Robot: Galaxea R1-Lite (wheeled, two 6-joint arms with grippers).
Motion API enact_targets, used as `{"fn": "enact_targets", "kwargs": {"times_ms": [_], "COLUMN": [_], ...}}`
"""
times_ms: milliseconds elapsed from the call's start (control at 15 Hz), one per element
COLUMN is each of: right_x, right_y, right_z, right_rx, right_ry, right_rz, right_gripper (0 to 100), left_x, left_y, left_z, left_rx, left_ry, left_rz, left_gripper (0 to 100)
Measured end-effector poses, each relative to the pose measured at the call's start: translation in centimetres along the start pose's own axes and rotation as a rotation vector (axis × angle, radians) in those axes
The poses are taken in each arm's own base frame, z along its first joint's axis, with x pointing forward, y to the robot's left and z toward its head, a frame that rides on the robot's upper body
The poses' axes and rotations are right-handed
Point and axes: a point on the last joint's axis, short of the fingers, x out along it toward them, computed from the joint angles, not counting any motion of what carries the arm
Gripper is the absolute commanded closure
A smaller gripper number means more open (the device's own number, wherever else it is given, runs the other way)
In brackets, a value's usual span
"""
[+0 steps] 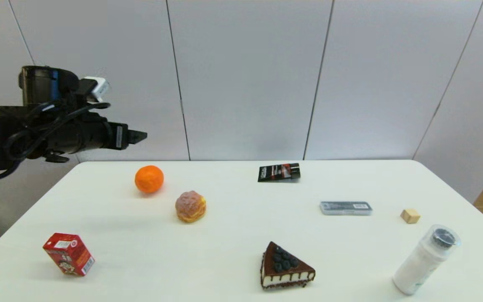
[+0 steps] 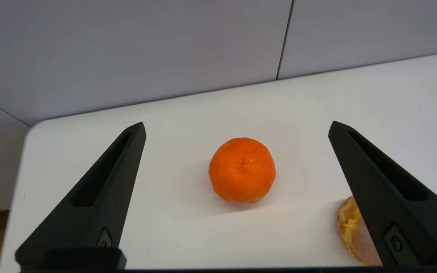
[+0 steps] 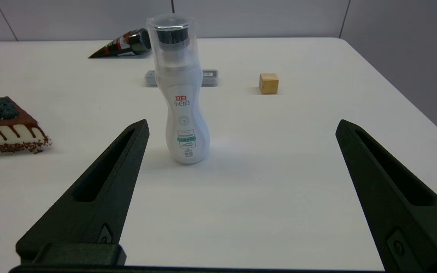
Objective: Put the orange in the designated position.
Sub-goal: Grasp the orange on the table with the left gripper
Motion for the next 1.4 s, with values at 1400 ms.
{"fn": "enact_targets", "kwargs": {"times_ms": [1400], "right_x": [0.0], "right_y": [0.0], "right_z": [0.0], "right_rx": [0.000], "right_ry": [-0.001], "right_rz": [0.000], "right_gripper": [0], "left_x": [6.5], "left_y": [-0.3], "left_z": [-5.8], "left_rx": [-0.039], "left_ry": [0.326], "left_rz": [-0.119], "left_gripper": [0]}}
